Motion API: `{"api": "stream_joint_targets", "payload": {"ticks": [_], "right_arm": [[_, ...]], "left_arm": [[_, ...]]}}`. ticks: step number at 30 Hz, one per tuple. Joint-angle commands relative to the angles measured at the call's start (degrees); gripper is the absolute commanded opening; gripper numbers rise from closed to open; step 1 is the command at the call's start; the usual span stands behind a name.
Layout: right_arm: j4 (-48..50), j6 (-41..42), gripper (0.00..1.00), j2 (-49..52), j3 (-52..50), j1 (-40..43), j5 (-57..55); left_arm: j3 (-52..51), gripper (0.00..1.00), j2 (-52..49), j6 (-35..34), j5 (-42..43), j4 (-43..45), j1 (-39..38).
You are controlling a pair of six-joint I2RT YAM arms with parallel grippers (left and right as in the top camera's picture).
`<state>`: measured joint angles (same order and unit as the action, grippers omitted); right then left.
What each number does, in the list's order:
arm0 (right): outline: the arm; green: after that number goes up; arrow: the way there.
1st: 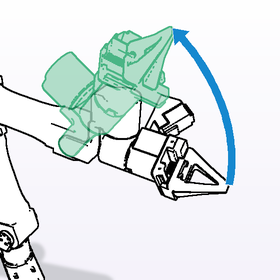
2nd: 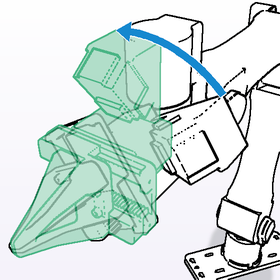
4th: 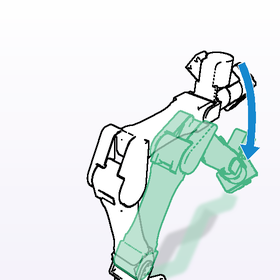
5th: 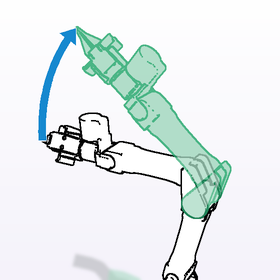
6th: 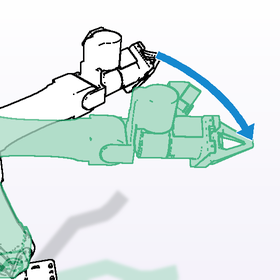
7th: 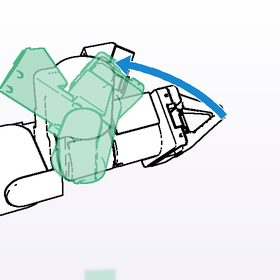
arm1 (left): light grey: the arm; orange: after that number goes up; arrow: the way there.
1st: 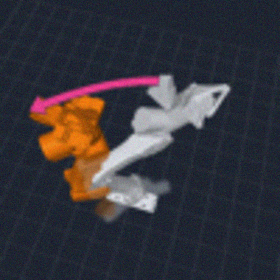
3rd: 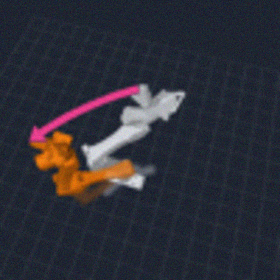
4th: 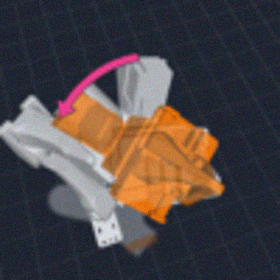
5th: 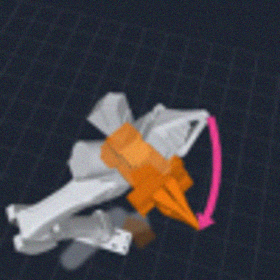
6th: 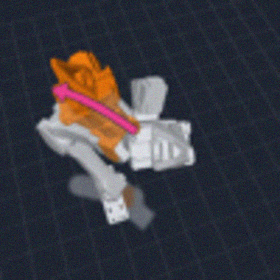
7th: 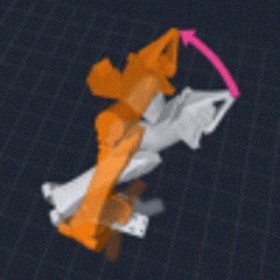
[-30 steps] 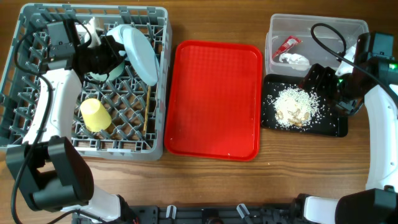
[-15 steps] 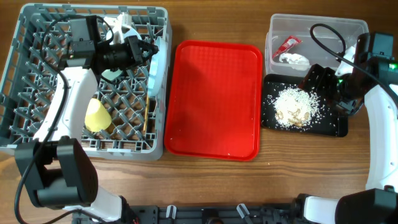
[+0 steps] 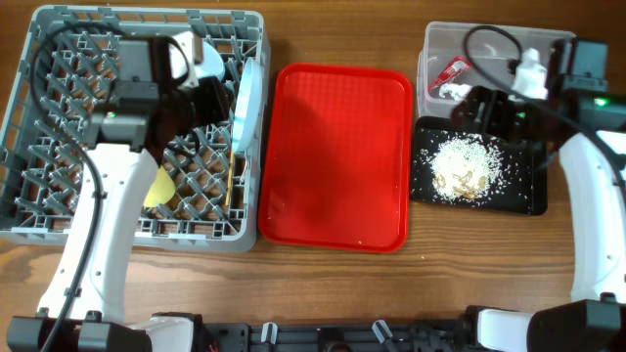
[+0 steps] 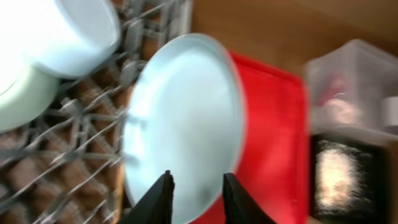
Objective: Sort waste into correct bins and load items into the dishwasher rack
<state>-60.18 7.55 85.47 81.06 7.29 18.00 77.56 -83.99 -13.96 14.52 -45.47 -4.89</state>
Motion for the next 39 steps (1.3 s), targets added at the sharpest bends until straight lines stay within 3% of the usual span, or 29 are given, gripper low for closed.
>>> {"api": "stream_joint_targets", "payload": {"ticks": [1, 4, 6, 10, 13, 17, 21, 27, 39], "right_arm": [[7.2, -2.0, 1.0, -0.4, 0.9, -5.1, -1.8], [10.6, -3.3, 1.0, 0.0, 0.9, -8.1, -3.2], [7.8, -2.7, 1.0, 0.0, 0.9, -8.9, -3.2], [4.6, 3.5, 1.0, -0.6, -0.3, -8.9, -5.0], [4.0, 3.5, 1.0, -2.4, -2.9, -8.9, -5.1], [7.8, 3.0, 1.0, -8.5, -10.4, -8.9, -6.4], [13.8, 2.9, 1.0, -19.5, -19.6, -8.9, -6.7], [15.3, 3.1, 1.0, -33.1, -25.5, -8.9, -9.3], [11.3, 3.1, 1.0, -30.0, -25.6, -8.9, -9.0]], "left_arm": [[0.2, 0.99, -0.1, 0.2, -14.8, -6.1, -1.2], [0.2, 1.0, -0.1, 0.1, -15.0, -11.7, -1.1], [0.2, 1.0, -0.1, -0.4, -15.0, -15.7, -0.9], [-0.1, 1.0, 1.5, -1.9, -14.4, -20.2, -1.0], [-2.5, 1.0, 6.0, -1.9, -14.2, -18.8, -1.4], [-10.9, 1.0, 19.4, -1.2, -14.4, -13.0, -3.0], [-20.9, 1.0, 35.8, -1.2, -14.4, -7.9, -4.0], [-28.5, 1.0, 53.0, -1.9, -14.4, -8.3, -4.0], [-28.6, 1.0, 56.8, -1.9, -14.4, -10.1, -4.0]]}}
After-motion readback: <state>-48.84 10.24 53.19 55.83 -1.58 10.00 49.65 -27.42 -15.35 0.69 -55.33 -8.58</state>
